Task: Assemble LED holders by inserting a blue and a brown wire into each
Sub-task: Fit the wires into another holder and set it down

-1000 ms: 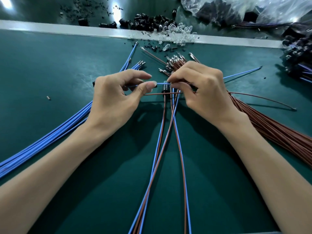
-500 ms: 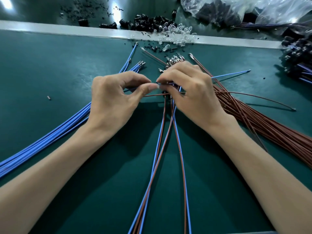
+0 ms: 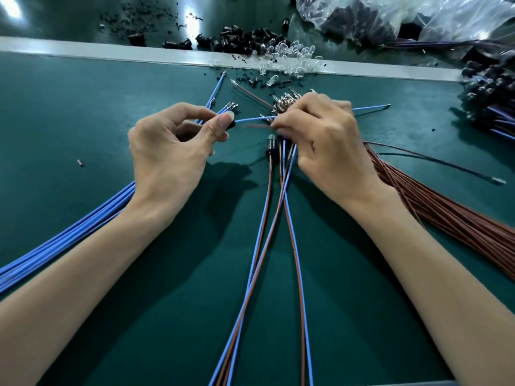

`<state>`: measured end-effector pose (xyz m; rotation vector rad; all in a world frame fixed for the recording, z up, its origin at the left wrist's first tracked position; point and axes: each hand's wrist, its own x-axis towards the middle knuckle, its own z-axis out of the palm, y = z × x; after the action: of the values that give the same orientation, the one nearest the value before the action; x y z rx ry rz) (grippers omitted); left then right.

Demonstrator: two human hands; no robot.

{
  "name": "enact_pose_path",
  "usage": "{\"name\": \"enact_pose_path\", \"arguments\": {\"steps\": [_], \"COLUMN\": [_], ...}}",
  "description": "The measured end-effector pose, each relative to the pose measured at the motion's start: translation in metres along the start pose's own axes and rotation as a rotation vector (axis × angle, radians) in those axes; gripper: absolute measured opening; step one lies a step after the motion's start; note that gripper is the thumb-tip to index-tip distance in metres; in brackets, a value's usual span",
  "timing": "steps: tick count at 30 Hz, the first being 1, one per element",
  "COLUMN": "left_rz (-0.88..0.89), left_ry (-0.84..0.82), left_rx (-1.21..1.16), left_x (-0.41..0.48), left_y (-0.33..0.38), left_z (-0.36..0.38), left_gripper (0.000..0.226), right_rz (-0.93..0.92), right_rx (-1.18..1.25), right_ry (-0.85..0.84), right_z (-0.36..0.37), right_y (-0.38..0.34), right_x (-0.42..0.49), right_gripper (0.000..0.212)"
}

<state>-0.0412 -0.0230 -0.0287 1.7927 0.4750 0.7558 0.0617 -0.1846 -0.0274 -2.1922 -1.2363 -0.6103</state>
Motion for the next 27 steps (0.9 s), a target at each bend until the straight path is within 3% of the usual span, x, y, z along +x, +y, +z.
{"name": "enact_pose_path", "arguments": {"steps": [6, 10, 13, 19, 27], "left_rz": [-0.01, -0.007, 0.017, 0.226, 0.348], "left_ry": [-0.106, -0.151, -0.161, -0.176, -0.201], "left_rx": [-0.042, -0.007, 0.062, 0.217, 0.351], "left_x": [-0.0003, -0.0015, -0.0017, -0.0043, 0.0005], "left_y": [0.0019, 0.0039, 0.0045, 0.0054, 0.0008], "left_z": [0.0, -0.0008, -0.0022, -0.0025, -0.0066], "left_gripper": [0.007, 0.019, 0.017, 0.014, 0.025], "right_rz": [0.006, -0.035, -0.043, -0.098, -0.118], "right_rx": [0.057, 0.066, 0.072, 0.07, 0.064], "right_ry": [-0.008, -0.011, 0.001, 0.056, 0.091], "right_z": [-0.0016, 0.0016, 0.0008, -0.0009, -0.002], "right_y": [0.0122, 0.0113, 0.012, 0.0124, 0.0125], "right_x": [0.0004, 0.0002, 0.0002, 0.0002, 0.0006], "right_gripper": [0.016, 0.014, 0.014, 0.013, 0.012]}}
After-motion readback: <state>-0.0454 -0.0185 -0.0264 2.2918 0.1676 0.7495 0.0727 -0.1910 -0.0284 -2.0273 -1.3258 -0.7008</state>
